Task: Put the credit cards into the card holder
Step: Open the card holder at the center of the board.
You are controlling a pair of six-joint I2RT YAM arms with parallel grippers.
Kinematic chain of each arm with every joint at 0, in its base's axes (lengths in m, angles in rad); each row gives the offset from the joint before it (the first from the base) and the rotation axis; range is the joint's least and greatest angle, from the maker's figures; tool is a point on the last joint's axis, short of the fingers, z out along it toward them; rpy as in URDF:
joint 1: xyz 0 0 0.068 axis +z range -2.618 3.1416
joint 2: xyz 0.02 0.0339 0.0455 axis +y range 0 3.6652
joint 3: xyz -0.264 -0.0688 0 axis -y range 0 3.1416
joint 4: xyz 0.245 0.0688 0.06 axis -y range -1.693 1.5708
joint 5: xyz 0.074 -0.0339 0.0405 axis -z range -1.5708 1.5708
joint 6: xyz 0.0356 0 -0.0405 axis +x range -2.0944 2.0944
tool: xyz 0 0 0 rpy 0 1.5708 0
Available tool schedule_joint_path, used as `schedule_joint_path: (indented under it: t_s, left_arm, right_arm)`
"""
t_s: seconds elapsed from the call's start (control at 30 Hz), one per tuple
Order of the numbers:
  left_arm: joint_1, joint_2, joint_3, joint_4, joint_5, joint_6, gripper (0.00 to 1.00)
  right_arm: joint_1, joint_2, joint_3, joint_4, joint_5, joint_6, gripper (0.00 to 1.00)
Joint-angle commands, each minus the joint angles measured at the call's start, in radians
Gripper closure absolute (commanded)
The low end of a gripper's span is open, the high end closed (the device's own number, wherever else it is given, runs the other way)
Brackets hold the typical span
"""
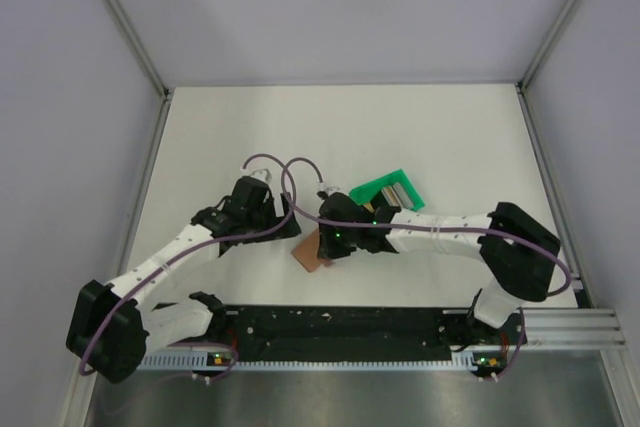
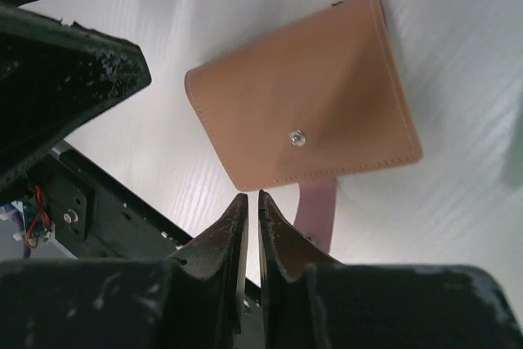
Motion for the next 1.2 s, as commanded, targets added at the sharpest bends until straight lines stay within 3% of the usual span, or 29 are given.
schedule_joint_path:
  t_s: [0.0,0.53,0.7,0.9,1.17]
  left_arm:
    - [0.010,0.000,-0.001,0.015,-0.028,0.012,0.02]
    - [0.021,0.008,-0.021,0.064,0.065,0.038,0.07]
    - [0.020,0.027,-0.037,0.106,0.122,0.053,0.07]
    - [0.020,0.037,-0.024,0.097,0.108,0.055,0.07]
    - [0.021,0.047,-0.009,0.092,0.091,0.044,0.08]
  right_arm:
    - [-0.001,0.108,0.076,0.096,-0.069,0.026,0.92]
    - [-0.003,0.065,-0.173,0.164,-0.114,0.095,0.96]
    - [-0.030,0.025,-0.188,0.171,-0.117,0.073,0.96]
    - [-0.033,-0.108,-0.177,0.283,-0.227,0.027,0.94]
    - [-0.045,-0.128,-0.090,0.184,-0.107,0.020,0.92]
